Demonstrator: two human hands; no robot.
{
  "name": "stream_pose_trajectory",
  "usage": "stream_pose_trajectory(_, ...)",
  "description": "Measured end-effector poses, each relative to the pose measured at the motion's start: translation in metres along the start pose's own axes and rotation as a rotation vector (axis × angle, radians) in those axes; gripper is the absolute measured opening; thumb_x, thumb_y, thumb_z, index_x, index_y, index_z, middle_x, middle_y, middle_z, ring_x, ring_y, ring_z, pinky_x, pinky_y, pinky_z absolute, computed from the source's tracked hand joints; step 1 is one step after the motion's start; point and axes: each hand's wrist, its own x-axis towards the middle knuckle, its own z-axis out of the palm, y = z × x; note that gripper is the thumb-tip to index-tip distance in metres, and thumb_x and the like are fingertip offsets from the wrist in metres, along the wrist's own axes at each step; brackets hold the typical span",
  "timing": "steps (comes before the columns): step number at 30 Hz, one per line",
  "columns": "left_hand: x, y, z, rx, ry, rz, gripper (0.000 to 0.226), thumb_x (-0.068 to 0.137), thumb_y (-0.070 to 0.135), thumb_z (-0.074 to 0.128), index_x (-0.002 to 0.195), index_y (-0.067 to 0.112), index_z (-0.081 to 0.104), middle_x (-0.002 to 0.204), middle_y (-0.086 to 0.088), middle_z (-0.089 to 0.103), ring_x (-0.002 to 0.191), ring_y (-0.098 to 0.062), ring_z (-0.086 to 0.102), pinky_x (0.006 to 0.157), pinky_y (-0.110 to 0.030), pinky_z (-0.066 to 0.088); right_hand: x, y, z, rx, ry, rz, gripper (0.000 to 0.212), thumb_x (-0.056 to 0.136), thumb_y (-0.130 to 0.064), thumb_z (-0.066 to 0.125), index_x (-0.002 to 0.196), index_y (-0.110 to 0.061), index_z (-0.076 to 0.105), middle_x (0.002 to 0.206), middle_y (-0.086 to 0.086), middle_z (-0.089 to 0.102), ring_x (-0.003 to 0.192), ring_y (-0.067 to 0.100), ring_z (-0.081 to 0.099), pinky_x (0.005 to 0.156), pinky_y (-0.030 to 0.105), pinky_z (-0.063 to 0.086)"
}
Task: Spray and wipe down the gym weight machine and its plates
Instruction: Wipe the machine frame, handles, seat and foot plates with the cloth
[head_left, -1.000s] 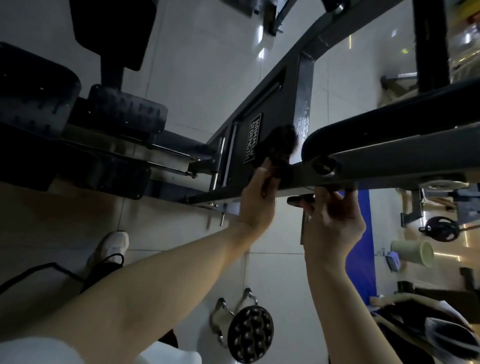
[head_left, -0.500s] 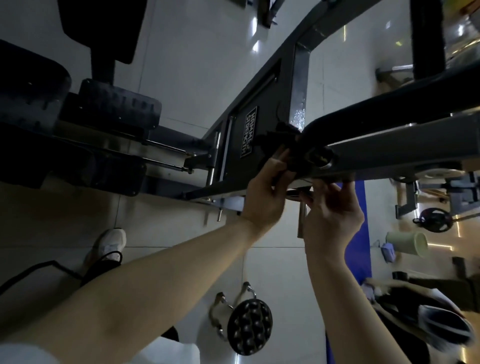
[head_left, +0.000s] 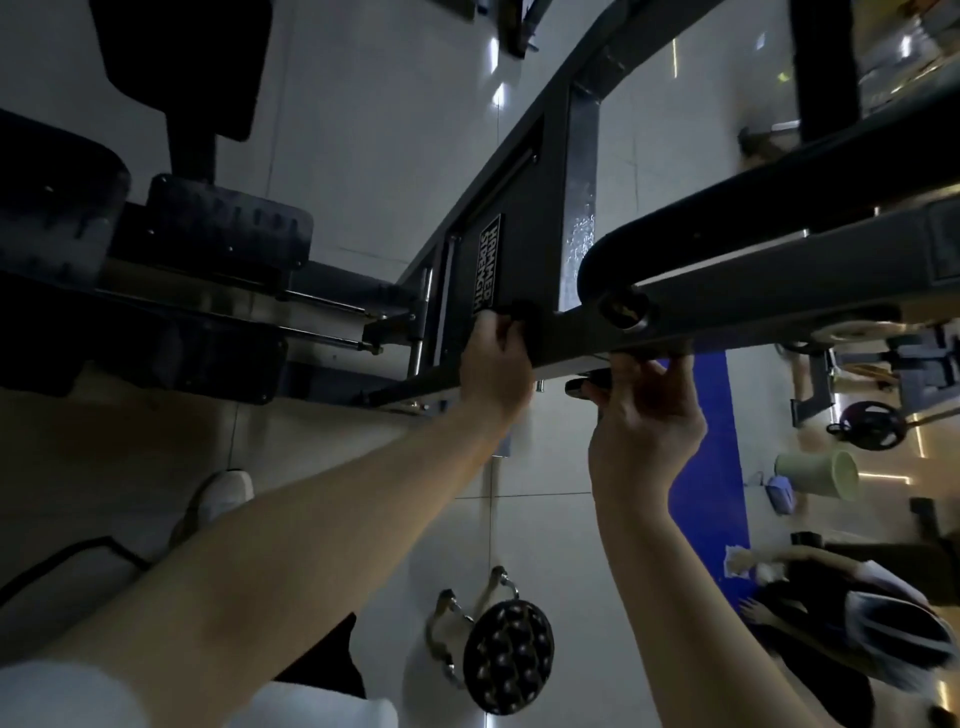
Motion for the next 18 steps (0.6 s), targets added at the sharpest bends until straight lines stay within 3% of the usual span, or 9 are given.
stream_pose_trajectory(3, -0.013, -0.009, 0.002, -0.086, -0.019, 0.044, 0.014, 0.103, 0.029, 0.051, 0.096, 0.017, 0.055, 0.091, -0.012, 0.063, 0.086, -0.026, 0.062, 0.078, -0.043, 0.051, 0.0, 0.001, -0.001, 0.005, 0.014, 0.007, 0.038, 0.097, -0.005, 0.066, 0.134, -0.013, 0.062, 0.107, 0.009, 0.073, 0.104, 0.025, 0.072, 0.078, 0.034, 0.063)
stream_pose_trajectory(7, 0.026, -0.044, -0.019, -0.148, 0.055, -0.266, 0.01, 0.105, 0.019, 0.049, 0.111, 0.021, 0.057, 0.104, 0.0, 0.066, 0.101, -0.018, 0.065, 0.083, -0.031, 0.052, 0.002, 0.007, -0.002, 0.01, 0.028, 0.011, 0.042, 0.096, -0.001, 0.065, 0.137, -0.01, 0.06, 0.112, 0.018, 0.07, 0.106, 0.023, 0.071, 0.077, 0.027, 0.061)
stream_pose_trajectory(10, 0.044, -0.057, -0.027, -0.13, 0.04, -0.371, 0.013, 0.105, 0.018, 0.049, 0.116, 0.022, 0.056, 0.103, 0.004, 0.064, 0.104, -0.019, 0.065, 0.094, -0.038, 0.053, 0.004, 0.012, -0.002, 0.003, 0.027, 0.008, 0.043, 0.096, -0.001, 0.065, 0.138, -0.011, 0.06, 0.112, 0.014, 0.071, 0.106, 0.02, 0.071, 0.079, 0.032, 0.063)
stream_pose_trajectory(14, 0.013, -0.024, -0.03, -0.034, -0.045, -0.215, 0.008, 0.104, 0.025, 0.051, 0.098, 0.027, 0.056, 0.1, -0.003, 0.065, 0.095, -0.021, 0.066, 0.088, -0.04, 0.056, 0.004, 0.014, 0.0, 0.007, 0.014, 0.036, 0.041, 0.098, -0.004, 0.063, 0.137, -0.014, 0.06, 0.109, 0.007, 0.072, 0.102, 0.02, 0.072, 0.081, 0.04, 0.063)
stream_pose_trajectory(18, -0.027, 0.032, -0.051, -0.009, -0.131, -0.031, 0.015, 0.104, 0.029, 0.053, 0.098, 0.017, 0.059, 0.1, -0.015, 0.068, 0.092, -0.03, 0.069, 0.083, -0.048, 0.057, 0.002, 0.002, -0.004, -0.052, -0.035, 0.037, 0.036, 0.099, -0.013, 0.064, 0.133, -0.026, 0.062, 0.107, -0.001, 0.074, 0.103, 0.019, 0.072, 0.09, 0.047, 0.06)
